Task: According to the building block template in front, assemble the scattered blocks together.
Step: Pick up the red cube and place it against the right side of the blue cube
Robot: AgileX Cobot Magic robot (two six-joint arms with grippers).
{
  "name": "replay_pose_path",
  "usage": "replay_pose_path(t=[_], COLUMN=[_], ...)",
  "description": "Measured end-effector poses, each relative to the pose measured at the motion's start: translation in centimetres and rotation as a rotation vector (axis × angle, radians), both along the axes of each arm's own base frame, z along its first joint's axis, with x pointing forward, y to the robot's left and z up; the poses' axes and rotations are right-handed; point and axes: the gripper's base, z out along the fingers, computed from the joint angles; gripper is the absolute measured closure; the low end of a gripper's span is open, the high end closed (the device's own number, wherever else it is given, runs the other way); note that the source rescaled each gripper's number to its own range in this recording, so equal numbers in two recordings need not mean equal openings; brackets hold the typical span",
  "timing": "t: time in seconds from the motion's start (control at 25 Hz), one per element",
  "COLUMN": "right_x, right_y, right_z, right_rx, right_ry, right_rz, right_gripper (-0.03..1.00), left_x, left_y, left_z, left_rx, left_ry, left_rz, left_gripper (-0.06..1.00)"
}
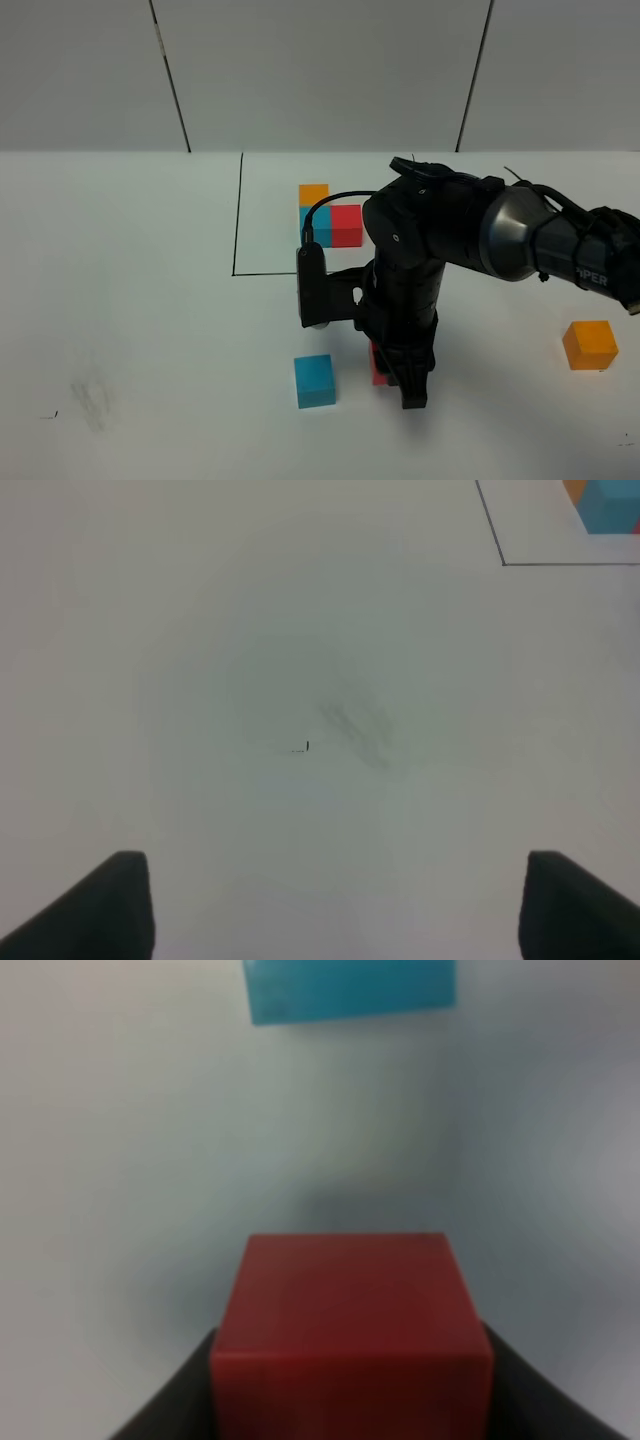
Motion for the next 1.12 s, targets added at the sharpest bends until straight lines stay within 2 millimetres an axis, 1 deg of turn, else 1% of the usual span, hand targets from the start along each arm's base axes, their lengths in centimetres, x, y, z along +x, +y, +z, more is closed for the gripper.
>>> replay_pose_path(t=[0.08, 0.28, 0.64, 0.76, 0.92, 1.12], right_x=[0.1, 0.4, 0.8, 1.0, 1.1, 1.0], right_y=[0.0, 0.3, 0.7, 1.0, 1.5, 1.6], right_z=[-0.3, -0.5, -3.4, -3.5, -3.2, -3.3], right_rx=[-0.003, 0.021, -0.003, 0.013, 0.061, 0.07], right_ry=[0.004, -0.025, 0.007, 0.005, 0.009, 0.02], right_rz=[0.0, 0.003, 0.006, 0.019, 0.034, 0.035], right_gripper=[0.96, 0.96, 0.96, 0.96, 0.96, 0.96], left_x=[0.0, 0.0, 0.0, 0.0, 0.0, 0.0], left_y=[0.0, 0.0, 0.0, 0.0, 0.0, 0.0], left_z=[0.0, 0.0, 0.0, 0.0, 0.0, 0.0], left_rx=[0.0, 0.0, 0.0, 0.0, 0.0, 0.0], left_ry=[0.0, 0.0, 0.0, 0.0, 0.0, 0.0], left_rz=[0.0, 0.0, 0.0, 0.0, 0.0, 0.0], left_gripper=[0.15, 0.15, 0.15, 0.15, 0.15, 0.15])
